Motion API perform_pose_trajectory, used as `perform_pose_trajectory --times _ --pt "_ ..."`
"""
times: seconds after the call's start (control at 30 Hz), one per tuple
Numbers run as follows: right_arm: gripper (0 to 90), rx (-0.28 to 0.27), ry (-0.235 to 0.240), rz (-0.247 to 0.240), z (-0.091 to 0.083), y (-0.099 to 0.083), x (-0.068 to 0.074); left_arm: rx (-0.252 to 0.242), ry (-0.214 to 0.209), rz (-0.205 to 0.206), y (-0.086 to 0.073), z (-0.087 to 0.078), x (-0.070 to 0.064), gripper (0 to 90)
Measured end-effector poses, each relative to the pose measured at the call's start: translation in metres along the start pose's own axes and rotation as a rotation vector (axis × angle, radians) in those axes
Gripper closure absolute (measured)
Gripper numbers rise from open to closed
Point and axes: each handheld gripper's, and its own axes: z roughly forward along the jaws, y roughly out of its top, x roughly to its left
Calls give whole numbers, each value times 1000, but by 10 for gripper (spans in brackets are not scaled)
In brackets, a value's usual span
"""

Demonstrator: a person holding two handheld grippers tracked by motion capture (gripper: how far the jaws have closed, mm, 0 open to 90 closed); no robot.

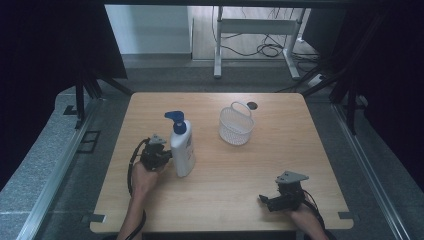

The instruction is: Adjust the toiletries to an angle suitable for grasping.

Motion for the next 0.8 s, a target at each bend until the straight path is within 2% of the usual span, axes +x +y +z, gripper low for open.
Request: perform_pose_trajectory --times 0.23,0.37,0.8 --pt "0 0 0 0 0 0 0 -3 -48 6 5 8 1 891" --pt "0 0 0 0 0 0 0 -2 -61 8 6 8 0 892" --pt "0 2 1 2 0 0 0 14 -91 33 8 13 -18 892"
